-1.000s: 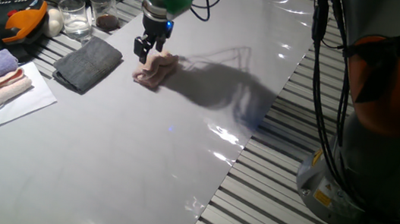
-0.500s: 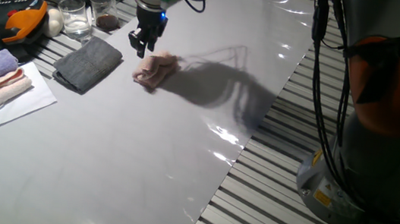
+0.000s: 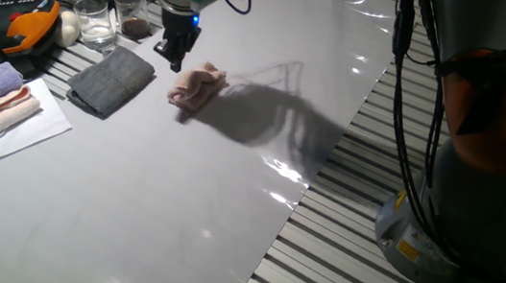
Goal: Clean the table with a cloth
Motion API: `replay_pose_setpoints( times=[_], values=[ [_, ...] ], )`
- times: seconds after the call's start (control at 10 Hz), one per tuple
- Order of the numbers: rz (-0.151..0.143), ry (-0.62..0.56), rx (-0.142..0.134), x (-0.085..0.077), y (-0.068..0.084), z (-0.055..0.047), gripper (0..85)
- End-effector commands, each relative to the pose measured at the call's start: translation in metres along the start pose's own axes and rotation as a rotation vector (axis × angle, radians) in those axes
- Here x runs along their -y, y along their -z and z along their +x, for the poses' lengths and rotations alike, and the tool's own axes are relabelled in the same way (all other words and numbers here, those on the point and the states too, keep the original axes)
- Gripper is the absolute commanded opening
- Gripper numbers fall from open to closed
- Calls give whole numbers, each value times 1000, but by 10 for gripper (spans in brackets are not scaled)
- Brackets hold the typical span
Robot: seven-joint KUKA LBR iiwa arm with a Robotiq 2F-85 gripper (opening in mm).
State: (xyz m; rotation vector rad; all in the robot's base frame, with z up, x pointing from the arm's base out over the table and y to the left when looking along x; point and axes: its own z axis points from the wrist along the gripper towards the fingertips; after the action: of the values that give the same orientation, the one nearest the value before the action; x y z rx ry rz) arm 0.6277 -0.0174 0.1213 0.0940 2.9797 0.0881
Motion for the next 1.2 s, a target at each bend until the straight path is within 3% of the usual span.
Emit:
replay_pose_setpoints(
  times=[0.0,0.3,0.5,0.8,1.1],
  values=[
    [7,-7,-5,-9,2,-2,0],
    [10,-35,-31,-40,2,2,0],
    [23,-8,-49,-46,6,1,0],
    [6,35,-71,-53,16,5,0],
    [55,92,-61,-53,25,8,0]
  ],
)
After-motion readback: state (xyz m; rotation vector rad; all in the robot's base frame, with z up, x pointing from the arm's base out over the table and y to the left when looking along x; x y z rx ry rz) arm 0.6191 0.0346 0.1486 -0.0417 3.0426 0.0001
